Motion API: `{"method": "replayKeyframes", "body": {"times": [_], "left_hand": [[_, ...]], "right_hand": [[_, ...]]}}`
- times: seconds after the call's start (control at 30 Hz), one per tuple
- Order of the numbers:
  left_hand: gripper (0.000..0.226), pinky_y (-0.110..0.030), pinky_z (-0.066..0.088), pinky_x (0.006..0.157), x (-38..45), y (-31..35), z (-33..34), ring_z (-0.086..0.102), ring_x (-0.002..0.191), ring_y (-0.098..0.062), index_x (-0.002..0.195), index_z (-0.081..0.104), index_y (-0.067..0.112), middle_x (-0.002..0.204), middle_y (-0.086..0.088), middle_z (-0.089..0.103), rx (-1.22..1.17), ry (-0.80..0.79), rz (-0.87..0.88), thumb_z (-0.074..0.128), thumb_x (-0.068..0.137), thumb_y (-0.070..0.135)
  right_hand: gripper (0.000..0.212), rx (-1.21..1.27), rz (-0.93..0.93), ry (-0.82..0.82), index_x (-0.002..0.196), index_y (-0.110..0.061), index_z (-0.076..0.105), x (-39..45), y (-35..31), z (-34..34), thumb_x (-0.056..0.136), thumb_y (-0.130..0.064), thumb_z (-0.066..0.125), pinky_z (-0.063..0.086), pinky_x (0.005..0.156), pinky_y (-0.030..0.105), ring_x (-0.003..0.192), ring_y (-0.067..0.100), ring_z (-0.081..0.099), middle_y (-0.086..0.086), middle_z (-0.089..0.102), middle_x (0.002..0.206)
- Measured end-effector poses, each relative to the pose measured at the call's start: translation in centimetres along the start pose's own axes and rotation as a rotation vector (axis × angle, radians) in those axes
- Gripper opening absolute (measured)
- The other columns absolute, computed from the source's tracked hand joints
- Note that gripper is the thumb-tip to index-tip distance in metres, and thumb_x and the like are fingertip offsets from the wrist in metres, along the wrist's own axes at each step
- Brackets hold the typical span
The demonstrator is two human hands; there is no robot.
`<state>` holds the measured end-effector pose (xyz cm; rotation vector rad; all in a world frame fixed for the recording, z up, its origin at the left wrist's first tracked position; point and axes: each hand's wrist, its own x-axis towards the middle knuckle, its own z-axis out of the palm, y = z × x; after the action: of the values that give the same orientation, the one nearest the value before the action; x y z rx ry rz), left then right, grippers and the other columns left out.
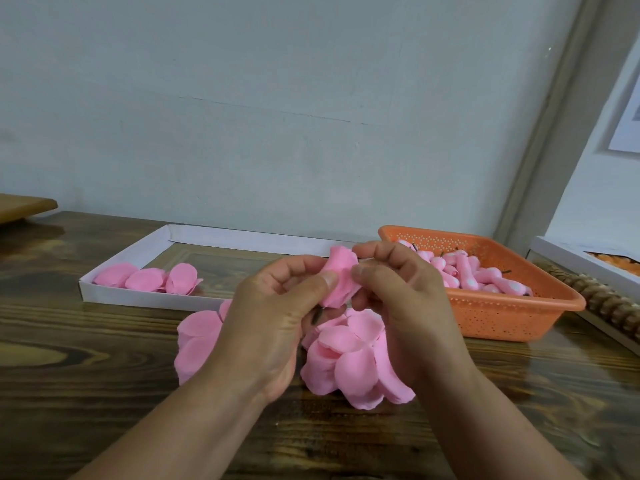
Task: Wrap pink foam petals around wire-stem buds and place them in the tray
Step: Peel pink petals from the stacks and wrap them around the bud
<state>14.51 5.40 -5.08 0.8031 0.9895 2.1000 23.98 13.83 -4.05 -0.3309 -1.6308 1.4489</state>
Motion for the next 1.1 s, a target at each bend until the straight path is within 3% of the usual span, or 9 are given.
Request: {"method": "replayKeyframes", "body": {"times": [0.27, 0.4, 0.53, 0.67, 0.73, 0.9, 1.1], "left_hand": [[0.021, -0.021, 0.054, 0.053, 0.0, -0.3, -0.2, 0.068, 0.061, -0.016, 0.079, 0.073, 0.008, 0.074, -0.011, 0.072, 0.029, -0.030, 0.031, 0.068, 0.058, 0.011], [0.026, -0.021, 0.053, 0.056, -0.1, -0.4, -0.4, 0.069, 0.065, -0.016, 0.076, 0.077, 0.019, 0.078, -0.009, 0.074, 0.092, -0.077, 0.061, 0.074, 0.051, 0.024], [0.023, -0.020, 0.052, 0.056, -0.3, -0.5, -0.3, 0.068, 0.065, -0.014, 0.077, 0.077, 0.022, 0.077, -0.008, 0.074, 0.149, -0.092, 0.105, 0.074, 0.055, 0.027], [0.010, -0.010, 0.044, 0.045, -0.5, -0.6, 0.2, 0.067, 0.059, -0.006, 0.074, 0.076, 0.023, 0.070, -0.001, 0.074, 0.211, -0.040, 0.176, 0.072, 0.065, 0.024], [0.009, -0.011, 0.048, 0.052, -0.6, -0.8, 0.4, 0.069, 0.064, -0.007, 0.075, 0.075, 0.020, 0.075, -0.001, 0.075, 0.232, -0.027, 0.228, 0.072, 0.067, 0.022], [0.014, -0.017, 0.053, 0.062, -0.6, -1.3, 0.3, 0.073, 0.076, -0.011, 0.090, 0.069, 0.007, 0.084, -0.002, 0.076, 0.269, -0.003, 0.305, 0.072, 0.076, 0.009], [0.018, -0.016, 0.052, 0.056, -0.5, -1.2, 0.2, 0.073, 0.074, -0.014, 0.087, 0.070, 0.013, 0.080, -0.001, 0.075, 0.308, 0.062, 0.332, 0.073, 0.073, 0.025]], "right_hand": [[0.011, -0.032, 0.051, -0.011, 0.071, -0.008, 0.064, 0.2, 0.0, -0.2, 0.060, -0.008, 0.061, 0.041, 0.045, 0.018, 0.046, 0.011, 0.048, 0.008, 0.058, 0.056], [0.005, -0.007, 0.104, 0.008, 0.061, -0.012, 0.059, 0.6, 0.3, -0.5, 0.058, -0.009, 0.060, 0.040, 0.050, 0.024, 0.047, 0.013, 0.045, 0.011, 0.052, 0.056], [0.005, -0.170, 0.009, 0.075, 0.061, -0.009, 0.056, 0.2, 0.3, -0.4, 0.061, -0.013, 0.060, 0.041, 0.050, 0.024, 0.052, 0.016, 0.047, 0.009, 0.054, 0.054], [0.025, -0.373, -0.164, 0.179, 0.056, -0.013, 0.052, -0.2, 0.5, 0.3, 0.075, -0.009, 0.069, 0.034, 0.044, 0.018, 0.043, 0.005, 0.041, -0.007, 0.050, 0.045], [0.031, -0.417, -0.199, 0.227, 0.054, -0.017, 0.049, -0.3, 0.6, 0.6, 0.076, -0.006, 0.068, 0.030, 0.042, 0.014, 0.039, 0.003, 0.038, -0.011, 0.046, 0.041], [0.028, -0.357, -0.212, 0.239, 0.055, -0.017, 0.052, -0.6, 0.4, 1.0, 0.073, 0.000, 0.066, 0.034, 0.043, 0.014, 0.041, 0.003, 0.042, -0.008, 0.051, 0.044], [0.018, -0.294, -0.180, 0.170, 0.062, -0.012, 0.062, -1.0, 0.1, 1.3, 0.075, 0.000, 0.063, 0.041, 0.046, 0.018, 0.046, 0.006, 0.050, -0.001, 0.060, 0.050]]}}
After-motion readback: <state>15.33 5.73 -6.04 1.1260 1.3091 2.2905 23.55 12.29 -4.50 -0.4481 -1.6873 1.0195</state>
